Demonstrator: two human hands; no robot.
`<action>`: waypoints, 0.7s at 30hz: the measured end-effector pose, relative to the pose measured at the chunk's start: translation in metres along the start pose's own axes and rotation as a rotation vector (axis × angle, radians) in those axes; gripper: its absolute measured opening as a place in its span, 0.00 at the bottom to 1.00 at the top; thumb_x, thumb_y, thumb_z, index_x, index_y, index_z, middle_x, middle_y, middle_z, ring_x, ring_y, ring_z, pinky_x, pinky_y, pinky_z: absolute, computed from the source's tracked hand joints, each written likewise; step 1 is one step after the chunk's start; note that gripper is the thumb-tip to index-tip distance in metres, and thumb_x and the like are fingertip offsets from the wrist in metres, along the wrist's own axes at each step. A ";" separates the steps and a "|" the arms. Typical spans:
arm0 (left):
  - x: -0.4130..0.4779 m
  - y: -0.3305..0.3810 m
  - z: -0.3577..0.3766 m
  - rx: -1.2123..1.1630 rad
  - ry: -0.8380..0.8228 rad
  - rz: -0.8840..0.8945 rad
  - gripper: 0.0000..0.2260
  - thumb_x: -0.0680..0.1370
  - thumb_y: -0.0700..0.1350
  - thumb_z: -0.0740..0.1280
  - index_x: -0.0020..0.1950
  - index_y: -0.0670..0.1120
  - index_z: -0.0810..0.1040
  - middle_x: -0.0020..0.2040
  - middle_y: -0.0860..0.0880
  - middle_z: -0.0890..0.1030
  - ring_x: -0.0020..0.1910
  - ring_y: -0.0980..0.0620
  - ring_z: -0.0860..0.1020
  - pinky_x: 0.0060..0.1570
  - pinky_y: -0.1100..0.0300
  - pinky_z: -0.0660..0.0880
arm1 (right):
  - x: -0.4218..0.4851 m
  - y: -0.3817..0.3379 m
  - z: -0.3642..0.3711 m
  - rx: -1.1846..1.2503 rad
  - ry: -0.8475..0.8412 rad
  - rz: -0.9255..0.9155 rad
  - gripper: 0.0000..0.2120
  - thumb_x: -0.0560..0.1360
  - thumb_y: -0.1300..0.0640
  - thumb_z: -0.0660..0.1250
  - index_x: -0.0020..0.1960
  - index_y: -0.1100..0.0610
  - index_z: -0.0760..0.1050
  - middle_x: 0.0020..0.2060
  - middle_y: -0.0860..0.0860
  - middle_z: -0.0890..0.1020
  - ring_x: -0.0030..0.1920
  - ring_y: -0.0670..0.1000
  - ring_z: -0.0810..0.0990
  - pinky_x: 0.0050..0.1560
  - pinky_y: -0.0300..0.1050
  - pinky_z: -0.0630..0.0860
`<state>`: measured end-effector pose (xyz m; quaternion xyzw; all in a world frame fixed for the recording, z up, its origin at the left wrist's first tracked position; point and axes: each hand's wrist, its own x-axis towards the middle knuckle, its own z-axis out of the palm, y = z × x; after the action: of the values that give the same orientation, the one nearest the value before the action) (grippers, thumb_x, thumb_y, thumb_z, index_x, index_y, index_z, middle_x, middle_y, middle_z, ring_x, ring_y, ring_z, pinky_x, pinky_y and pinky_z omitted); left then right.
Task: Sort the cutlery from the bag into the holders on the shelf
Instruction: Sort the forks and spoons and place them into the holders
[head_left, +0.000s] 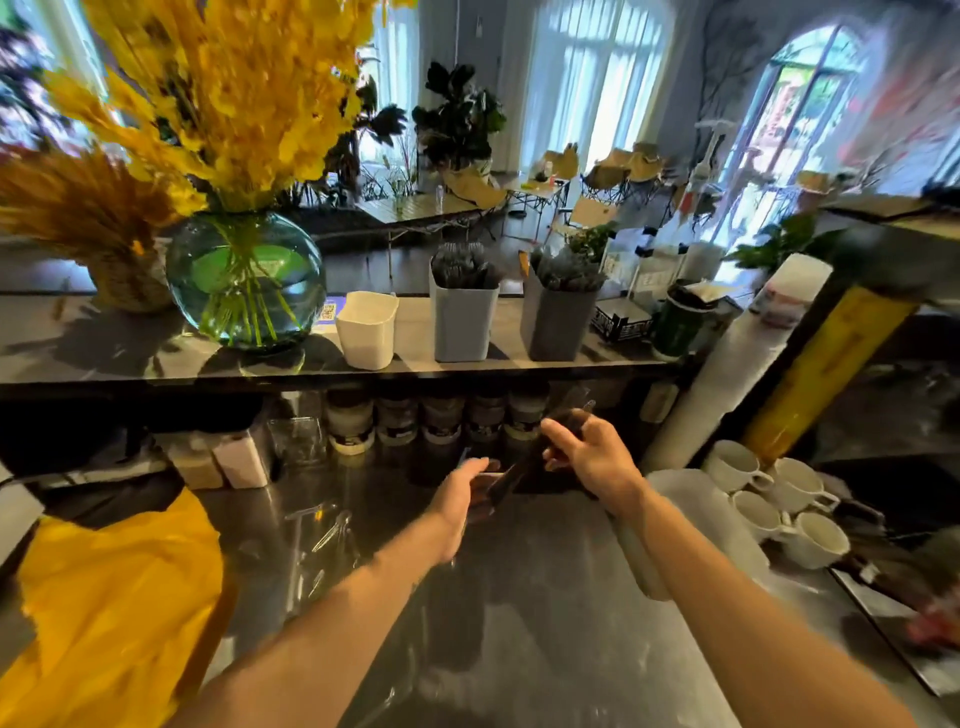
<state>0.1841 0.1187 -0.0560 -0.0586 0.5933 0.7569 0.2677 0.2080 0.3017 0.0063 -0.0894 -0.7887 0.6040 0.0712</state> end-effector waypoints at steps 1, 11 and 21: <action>0.005 0.005 0.008 -0.010 0.011 0.010 0.15 0.85 0.49 0.57 0.62 0.44 0.79 0.57 0.43 0.84 0.56 0.45 0.80 0.51 0.53 0.73 | 0.007 -0.002 -0.013 -0.012 0.019 -0.009 0.05 0.81 0.56 0.68 0.51 0.58 0.80 0.36 0.52 0.84 0.36 0.51 0.83 0.40 0.47 0.82; 0.055 0.084 0.090 -0.040 0.035 0.187 0.16 0.86 0.51 0.55 0.61 0.48 0.80 0.60 0.46 0.83 0.61 0.47 0.79 0.58 0.51 0.73 | 0.084 -0.063 -0.097 0.018 0.101 -0.148 0.05 0.82 0.59 0.67 0.55 0.59 0.79 0.38 0.54 0.82 0.33 0.43 0.81 0.36 0.38 0.79; 0.096 0.163 0.145 0.076 0.081 0.299 0.19 0.86 0.51 0.52 0.69 0.45 0.76 0.68 0.47 0.77 0.67 0.48 0.74 0.60 0.51 0.68 | 0.162 -0.112 -0.150 -0.028 0.166 -0.317 0.08 0.83 0.57 0.65 0.57 0.60 0.78 0.42 0.55 0.84 0.33 0.44 0.82 0.35 0.37 0.80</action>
<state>0.0586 0.2605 0.0883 0.0098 0.6340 0.7623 0.1300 0.0771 0.4511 0.1541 -0.0145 -0.7927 0.5649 0.2288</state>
